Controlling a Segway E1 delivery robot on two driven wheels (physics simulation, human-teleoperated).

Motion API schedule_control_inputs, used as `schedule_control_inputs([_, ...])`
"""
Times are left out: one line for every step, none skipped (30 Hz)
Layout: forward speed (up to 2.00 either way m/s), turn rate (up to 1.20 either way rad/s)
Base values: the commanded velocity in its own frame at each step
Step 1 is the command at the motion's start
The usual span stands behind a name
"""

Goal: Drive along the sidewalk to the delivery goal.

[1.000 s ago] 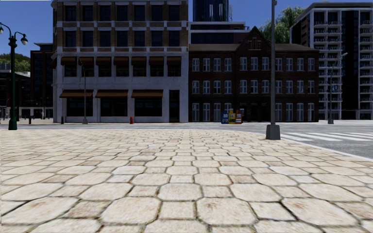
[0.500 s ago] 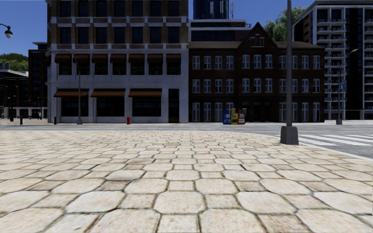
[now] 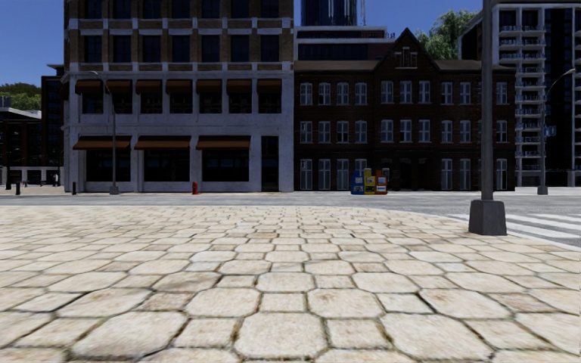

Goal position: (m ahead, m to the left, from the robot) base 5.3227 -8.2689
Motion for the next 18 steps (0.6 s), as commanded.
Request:
schedule_control_inputs([2.0, 0.0])
schedule_control_inputs([2.0, 0.0])
schedule_control_inputs([2.0, 0.0])
schedule_control_inputs([2.0, 0.0])
schedule_control_inputs([2.0, 0.0])
schedule_control_inputs([2.0, 0.0])
schedule_control_inputs([2.0, 0.0])
schedule_control_inputs([2.0, 0.0])
schedule_control_inputs([2.0, 0.0])
schedule_control_inputs([2.0, 0.0])
schedule_control_inputs([2.0, 0.0])
schedule_control_inputs([2.0, 0.0])
schedule_control_inputs([2.0, 0.0])
schedule_control_inputs([2.0, 0.0])
schedule_control_inputs([2.0, 0.0])
schedule_control_inputs([2.0, 0.0])
schedule_control_inputs([2.0, 0.0])
schedule_control_inputs([2.0, 0.0])
